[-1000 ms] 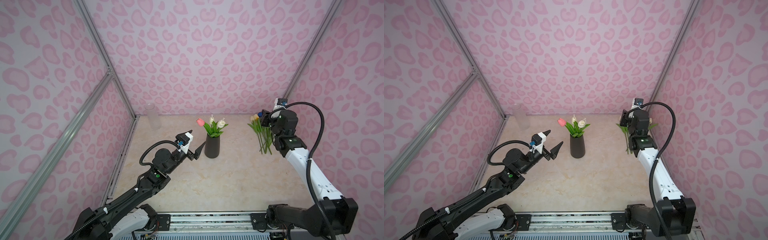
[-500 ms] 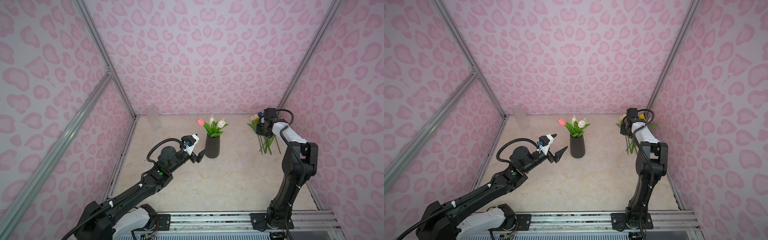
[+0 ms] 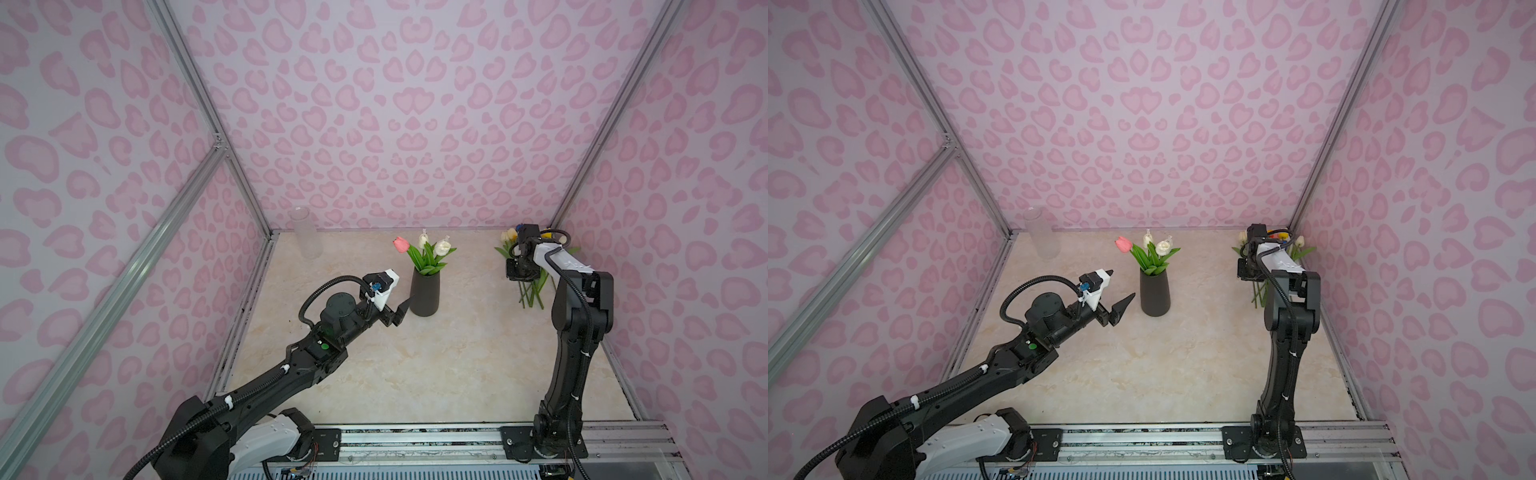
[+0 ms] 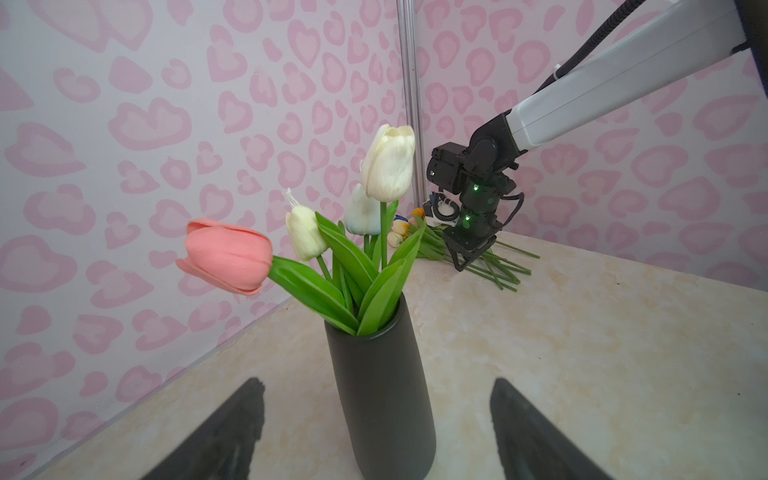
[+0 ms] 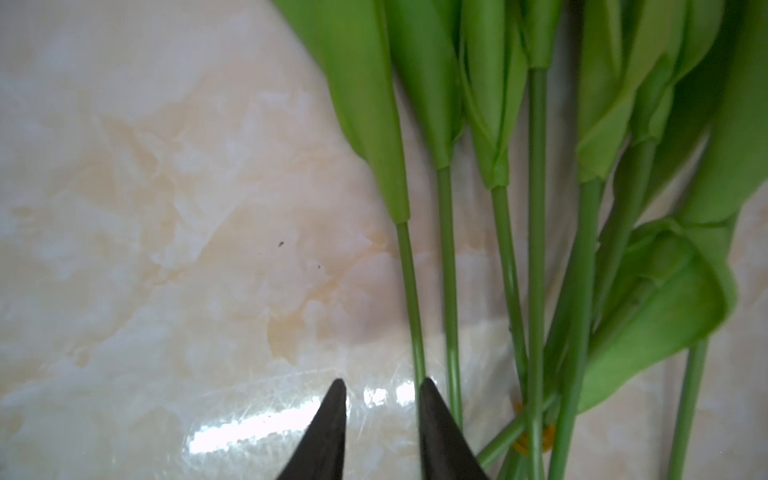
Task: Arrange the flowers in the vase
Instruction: 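Lower the right gripper onto the pile and close on a cream tulip stem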
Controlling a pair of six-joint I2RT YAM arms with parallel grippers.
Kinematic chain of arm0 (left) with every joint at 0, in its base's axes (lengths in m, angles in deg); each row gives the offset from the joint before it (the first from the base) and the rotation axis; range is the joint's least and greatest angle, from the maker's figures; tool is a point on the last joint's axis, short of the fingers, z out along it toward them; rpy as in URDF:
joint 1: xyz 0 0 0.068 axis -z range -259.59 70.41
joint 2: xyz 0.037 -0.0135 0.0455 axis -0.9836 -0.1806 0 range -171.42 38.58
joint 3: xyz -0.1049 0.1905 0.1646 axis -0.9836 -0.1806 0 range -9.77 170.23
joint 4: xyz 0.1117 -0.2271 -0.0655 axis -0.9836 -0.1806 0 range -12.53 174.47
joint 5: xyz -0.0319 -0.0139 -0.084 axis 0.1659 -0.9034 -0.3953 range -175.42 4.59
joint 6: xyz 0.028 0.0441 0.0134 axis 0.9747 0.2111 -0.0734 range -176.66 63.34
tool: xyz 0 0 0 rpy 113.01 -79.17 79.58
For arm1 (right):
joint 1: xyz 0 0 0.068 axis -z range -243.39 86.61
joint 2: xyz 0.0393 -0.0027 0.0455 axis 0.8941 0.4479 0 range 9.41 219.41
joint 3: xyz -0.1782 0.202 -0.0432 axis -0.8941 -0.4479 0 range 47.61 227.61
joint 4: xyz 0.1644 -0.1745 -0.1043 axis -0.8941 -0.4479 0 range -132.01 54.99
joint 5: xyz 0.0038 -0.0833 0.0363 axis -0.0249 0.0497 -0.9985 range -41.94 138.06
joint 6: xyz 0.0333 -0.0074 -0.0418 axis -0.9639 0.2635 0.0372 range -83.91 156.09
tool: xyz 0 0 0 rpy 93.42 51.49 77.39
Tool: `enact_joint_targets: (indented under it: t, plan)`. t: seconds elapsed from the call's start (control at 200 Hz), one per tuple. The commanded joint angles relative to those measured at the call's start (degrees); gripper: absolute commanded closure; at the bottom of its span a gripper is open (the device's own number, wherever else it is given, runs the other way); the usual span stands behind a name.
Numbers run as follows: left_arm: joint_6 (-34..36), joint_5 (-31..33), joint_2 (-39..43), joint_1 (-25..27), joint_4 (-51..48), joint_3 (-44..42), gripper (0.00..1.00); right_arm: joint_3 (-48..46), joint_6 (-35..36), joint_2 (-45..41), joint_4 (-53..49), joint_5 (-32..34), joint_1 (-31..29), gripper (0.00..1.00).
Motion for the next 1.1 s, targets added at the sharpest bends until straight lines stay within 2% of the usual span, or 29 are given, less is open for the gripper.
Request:
enact_joint_targets:
  t: [0.0,0.295,0.455,0.68,0.93,1.095]
  plan:
    - [0.22,0.43,0.68,0.02,0.63,0.24,0.14,0.43,0.31,1.63,-0.05,-0.57,0.78,0.7]
    - [0.27,1.71,2.89,-0.02,-0.3,-1.07,0.13,3.9,1.74,5.31,-1.79,-2.49,1.24,0.76]
    - [0.07,1.73,3.15,0.01,-0.4,-1.27,0.13,4.73,1.48,6.64,-1.83,-2.97,1.03,0.88]
    - [0.06,1.52,2.34,0.02,-0.23,-0.74,0.13,4.16,2.96,5.75,-1.31,-2.63,-0.87,0.97]
    - [-0.24,2.01,1.93,0.02,0.37,-0.54,0.13,1.42,4.13,0.47,-0.13,-3.94,-5.05,0.99]
    - [-0.37,5.74,3.3,0.01,-0.48,-1.0,0.13,-2.72,3.49,-4.87,1.84,-5.95,-5.78,1.0]
